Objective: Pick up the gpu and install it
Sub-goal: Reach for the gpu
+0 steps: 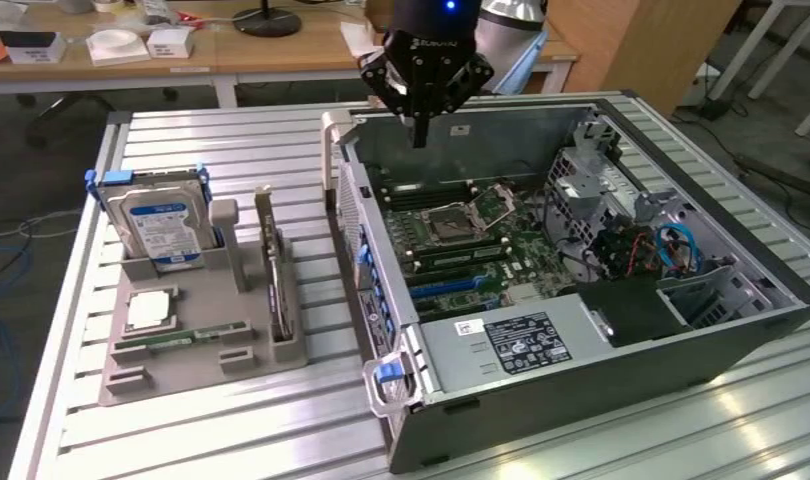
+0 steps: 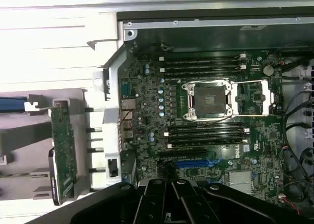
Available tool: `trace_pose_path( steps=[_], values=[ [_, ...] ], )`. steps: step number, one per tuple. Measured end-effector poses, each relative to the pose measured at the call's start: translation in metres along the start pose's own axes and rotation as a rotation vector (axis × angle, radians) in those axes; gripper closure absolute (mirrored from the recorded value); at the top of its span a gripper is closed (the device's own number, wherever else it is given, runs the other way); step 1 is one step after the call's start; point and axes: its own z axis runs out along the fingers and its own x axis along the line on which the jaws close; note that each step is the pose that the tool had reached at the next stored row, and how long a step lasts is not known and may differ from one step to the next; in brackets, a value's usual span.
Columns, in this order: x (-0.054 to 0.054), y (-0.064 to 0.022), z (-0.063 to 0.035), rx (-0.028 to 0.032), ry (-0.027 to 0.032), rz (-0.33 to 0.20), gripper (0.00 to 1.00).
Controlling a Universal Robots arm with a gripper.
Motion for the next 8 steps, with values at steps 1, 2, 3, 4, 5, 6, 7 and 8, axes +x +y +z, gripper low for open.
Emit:
trace_pose_path(
  steps=[1,2,3,4,5,6,7,8],
  values=[
    [0.003,-0.0002,-0.0001,0.0000,0.0001,0.000,0.90],
    [0.005,-0.0004,-0.0001,0.0000,0.0000,0.000,0.90],
    [0.008,-0.0006,-0.0002,-0.0001,0.0000,0.000,0.90],
    [0.011,-0.0008,-0.0003,0.0000,0.0000,0.000,0.90],
    [0.013,-0.0010,-0.0004,0.0000,0.0000,0.000,0.90],
    [0.016,-0.0012,-0.0004,-0.0001,0.0000,0.000,0.90],
    [0.018,-0.0013,-0.0005,0.0000,0.0000,0.000,0.90],
    [0.021,-0.0015,-0.0005,0.0000,0.0000,0.000,0.90]
  ],
)
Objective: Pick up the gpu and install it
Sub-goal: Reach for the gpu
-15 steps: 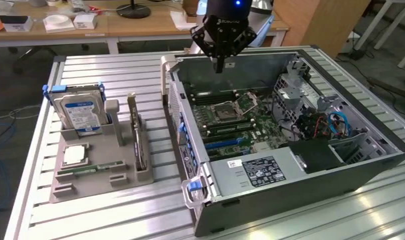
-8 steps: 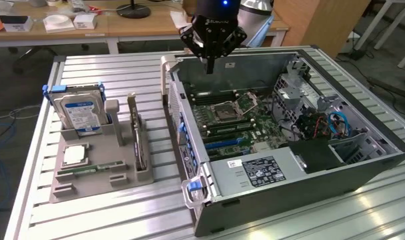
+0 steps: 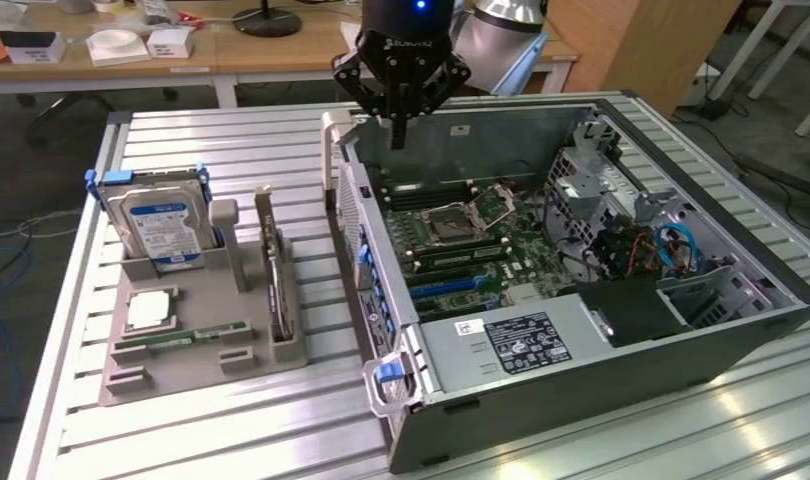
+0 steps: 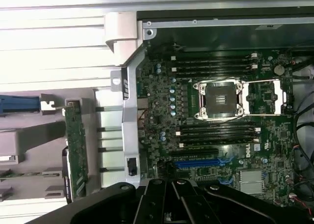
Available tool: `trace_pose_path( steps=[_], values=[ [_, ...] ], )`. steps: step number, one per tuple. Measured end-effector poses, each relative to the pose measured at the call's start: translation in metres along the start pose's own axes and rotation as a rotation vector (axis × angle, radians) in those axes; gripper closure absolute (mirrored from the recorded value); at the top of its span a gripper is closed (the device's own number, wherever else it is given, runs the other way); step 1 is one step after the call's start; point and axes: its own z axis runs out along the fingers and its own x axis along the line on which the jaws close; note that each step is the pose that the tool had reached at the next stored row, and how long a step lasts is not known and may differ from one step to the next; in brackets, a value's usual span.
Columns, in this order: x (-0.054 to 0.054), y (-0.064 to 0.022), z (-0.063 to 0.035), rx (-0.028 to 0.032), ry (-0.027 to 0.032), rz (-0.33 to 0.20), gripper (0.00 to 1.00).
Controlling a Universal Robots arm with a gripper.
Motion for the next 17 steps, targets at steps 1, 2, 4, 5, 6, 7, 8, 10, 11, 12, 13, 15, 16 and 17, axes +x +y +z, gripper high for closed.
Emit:
trace_pose_path(
  steps=[1,2,4,5,6,7,8,10,11,12,13,15,16,17],
  values=[
    [0.003,-0.0002,-0.0001,0.0000,0.0000,0.000,0.90],
    [0.005,-0.0004,-0.0002,0.0000,0.0001,0.000,0.90],
    [0.010,-0.0008,-0.0003,0.0000,0.0000,0.000,0.90],
    [0.012,-0.0009,-0.0003,0.0000,0.0000,0.000,0.90],
    [0.014,-0.0011,-0.0004,0.0000,0.0000,0.000,0.90],
    [0.017,-0.0013,-0.0004,0.0000,0.0000,0.000,0.90],
    [0.019,-0.0014,-0.0006,0.0001,0.0001,0.000,0.90],
    [0.025,-0.0018,-0.0006,0.0000,0.0000,0.000,0.90],
    [0.028,-0.0020,-0.0008,0.0000,0.0000,0.000,0.90],
    [0.030,-0.0023,-0.0008,0.0000,0.0000,0.000,0.90],
    [0.033,-0.0025,-0.0009,0.0000,0.0000,0.000,0.90],
    [0.038,-0.0028,-0.0010,0.0000,0.0001,0.000,0.90],
    [0.041,-0.0030,-0.0010,-0.0001,-0.0001,0.000,0.90],
    [0.044,-0.0032,-0.0012,0.0000,0.0000,0.000,0.90]
  ],
)
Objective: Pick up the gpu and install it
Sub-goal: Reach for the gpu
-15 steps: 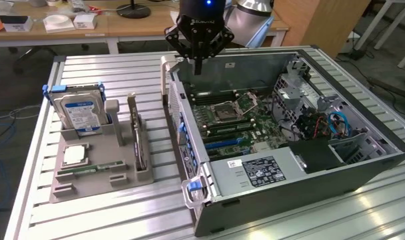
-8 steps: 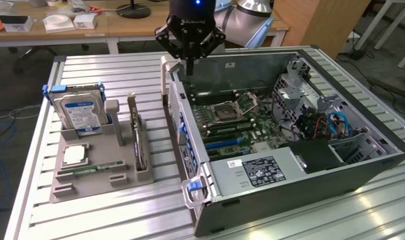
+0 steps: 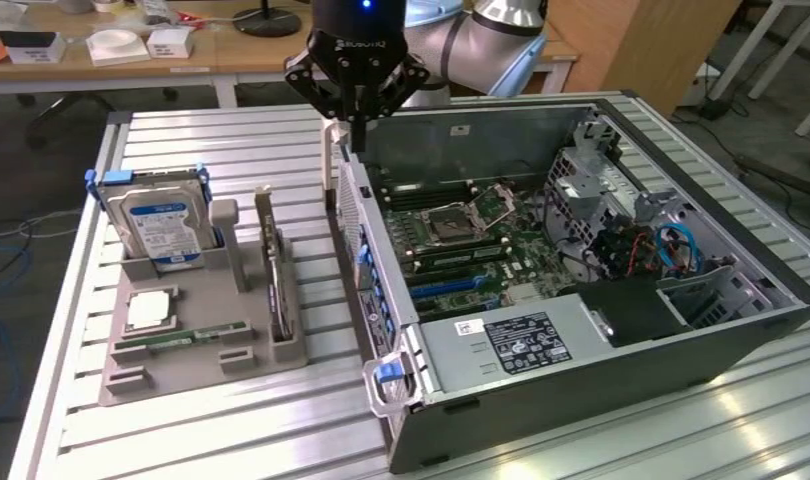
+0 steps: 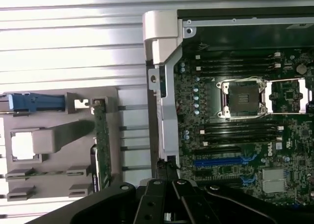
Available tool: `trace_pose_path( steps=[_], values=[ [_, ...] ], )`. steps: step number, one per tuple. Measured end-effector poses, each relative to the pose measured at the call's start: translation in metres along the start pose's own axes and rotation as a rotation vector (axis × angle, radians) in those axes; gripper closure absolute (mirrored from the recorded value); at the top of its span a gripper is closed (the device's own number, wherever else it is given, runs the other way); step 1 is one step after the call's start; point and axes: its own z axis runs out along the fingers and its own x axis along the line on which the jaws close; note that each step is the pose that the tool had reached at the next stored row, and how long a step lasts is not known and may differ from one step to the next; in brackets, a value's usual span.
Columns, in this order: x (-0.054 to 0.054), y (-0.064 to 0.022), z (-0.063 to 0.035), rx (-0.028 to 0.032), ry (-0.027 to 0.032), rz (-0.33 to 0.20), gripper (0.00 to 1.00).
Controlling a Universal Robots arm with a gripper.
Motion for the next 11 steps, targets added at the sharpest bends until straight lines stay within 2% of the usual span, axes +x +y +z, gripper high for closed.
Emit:
trace_pose_path(
  steps=[11],
  values=[
    [0.030,-0.0023,-0.0008,0.0001,0.0001,0.000,0.90]
  ],
)
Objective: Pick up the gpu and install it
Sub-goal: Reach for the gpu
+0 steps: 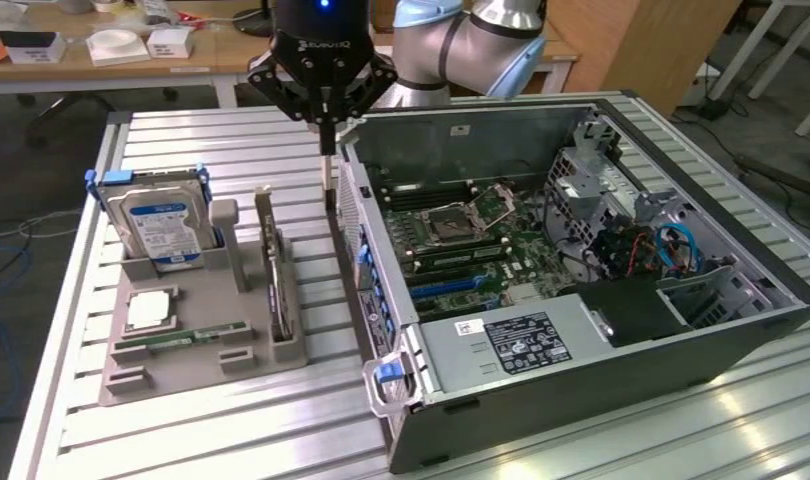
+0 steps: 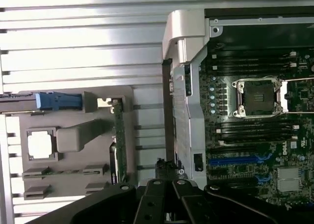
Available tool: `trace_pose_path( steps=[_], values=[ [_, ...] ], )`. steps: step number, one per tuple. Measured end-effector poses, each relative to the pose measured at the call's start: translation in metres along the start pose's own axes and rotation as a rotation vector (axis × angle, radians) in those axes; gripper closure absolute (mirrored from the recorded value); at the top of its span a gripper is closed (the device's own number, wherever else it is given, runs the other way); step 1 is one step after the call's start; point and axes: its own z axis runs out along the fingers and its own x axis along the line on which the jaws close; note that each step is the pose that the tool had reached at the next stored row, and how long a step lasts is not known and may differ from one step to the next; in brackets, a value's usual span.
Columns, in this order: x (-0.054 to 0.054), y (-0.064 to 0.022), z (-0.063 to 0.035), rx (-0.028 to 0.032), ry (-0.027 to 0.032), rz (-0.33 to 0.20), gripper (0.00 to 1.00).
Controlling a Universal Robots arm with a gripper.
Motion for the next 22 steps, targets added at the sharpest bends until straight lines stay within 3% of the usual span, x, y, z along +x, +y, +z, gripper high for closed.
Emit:
trace_pose_path(
  steps=[22],
  values=[
    [0.056,-0.0045,-0.0015,0.0000,0.0000,0.000,0.90]
  ],
)
